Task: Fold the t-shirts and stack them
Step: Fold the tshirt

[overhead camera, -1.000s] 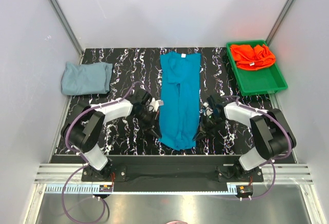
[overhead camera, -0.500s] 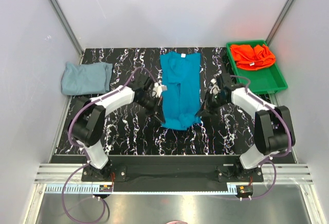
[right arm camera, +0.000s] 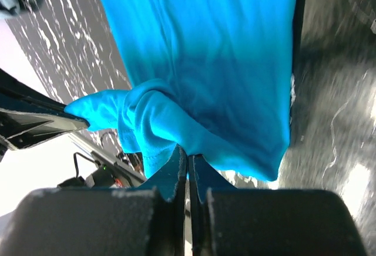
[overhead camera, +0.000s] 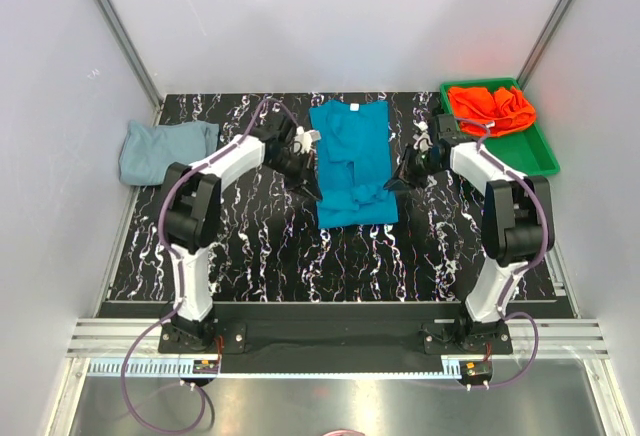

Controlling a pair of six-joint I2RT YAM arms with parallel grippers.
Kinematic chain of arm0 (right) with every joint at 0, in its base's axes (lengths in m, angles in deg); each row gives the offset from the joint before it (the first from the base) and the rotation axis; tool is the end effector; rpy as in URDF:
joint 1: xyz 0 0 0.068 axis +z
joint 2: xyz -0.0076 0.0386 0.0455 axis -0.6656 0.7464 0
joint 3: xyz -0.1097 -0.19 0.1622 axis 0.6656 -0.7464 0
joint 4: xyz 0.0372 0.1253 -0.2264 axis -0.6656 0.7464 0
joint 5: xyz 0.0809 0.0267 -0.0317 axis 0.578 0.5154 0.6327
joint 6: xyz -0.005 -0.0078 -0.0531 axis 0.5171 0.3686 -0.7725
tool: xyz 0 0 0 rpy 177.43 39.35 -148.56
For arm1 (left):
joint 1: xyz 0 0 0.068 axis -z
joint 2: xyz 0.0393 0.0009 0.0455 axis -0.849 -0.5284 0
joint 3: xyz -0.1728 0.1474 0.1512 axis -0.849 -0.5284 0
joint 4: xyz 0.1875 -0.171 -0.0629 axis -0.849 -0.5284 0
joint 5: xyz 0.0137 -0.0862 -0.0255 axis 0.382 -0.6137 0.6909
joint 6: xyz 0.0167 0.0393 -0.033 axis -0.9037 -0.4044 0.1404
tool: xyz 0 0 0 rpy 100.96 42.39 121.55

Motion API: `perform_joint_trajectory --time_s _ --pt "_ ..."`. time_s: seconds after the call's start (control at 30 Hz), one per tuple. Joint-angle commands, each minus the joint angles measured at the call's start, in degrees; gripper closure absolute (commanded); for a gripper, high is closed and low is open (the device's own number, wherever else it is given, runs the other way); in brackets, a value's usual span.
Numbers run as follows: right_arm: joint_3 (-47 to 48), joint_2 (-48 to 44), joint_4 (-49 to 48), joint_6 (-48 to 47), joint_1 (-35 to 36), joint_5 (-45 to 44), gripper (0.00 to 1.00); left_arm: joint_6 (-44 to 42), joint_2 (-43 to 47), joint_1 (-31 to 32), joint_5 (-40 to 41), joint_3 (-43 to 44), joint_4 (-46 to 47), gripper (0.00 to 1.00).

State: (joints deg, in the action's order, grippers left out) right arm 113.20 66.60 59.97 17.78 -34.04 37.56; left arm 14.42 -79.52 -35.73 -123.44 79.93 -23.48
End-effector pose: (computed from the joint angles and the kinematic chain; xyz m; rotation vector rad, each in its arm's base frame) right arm 0.3662 0.0692 0.2011 0.2403 2.7154 0.9663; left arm 0.3687 -0.1789 0.1997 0.4325 2.7558 -1.2419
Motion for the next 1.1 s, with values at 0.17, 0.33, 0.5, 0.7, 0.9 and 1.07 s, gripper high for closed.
perform_joint_trajectory --time_s 0.17,0.33,0.5,0.7,0.9,1.07 --pt "6.9 5.6 -2.8 -1.0 -1.4 -0.1 1.00 -1.7 -7.5 -0.7 0.8 12.1 -1.6 1.00" --pt "10.8 8.8 -3.1 -1.0 -2.1 -0.1 1.00 -1.6 -9.7 -1.0 1.1 14.7 -1.2 1.00" --pt "16.2 12.8 -3.3 -0.8 -2.5 -0.1 1.00 -1.7 -11.3 -1.3 1.9 17.9 -0.8 1.00" --pt "20.5 17.4 -4.2 -0.8 -2.8 -0.2 1.00 -2.6 -14.1 -1.5 3.9 21.9 -0.4 1.00" --pt "22.9 21.1 -5.2 -1.4 -3.0 -0.5 1.00 -3.1 -17.5 -1.5 5.6 24.6 0.4 1.00" --pt "24.4 23.1 -6.6 -3.1 -3.1 -0.3 0.89 -3.7 -19.0 -1.5 8.6 25.8 1.4 0.73"
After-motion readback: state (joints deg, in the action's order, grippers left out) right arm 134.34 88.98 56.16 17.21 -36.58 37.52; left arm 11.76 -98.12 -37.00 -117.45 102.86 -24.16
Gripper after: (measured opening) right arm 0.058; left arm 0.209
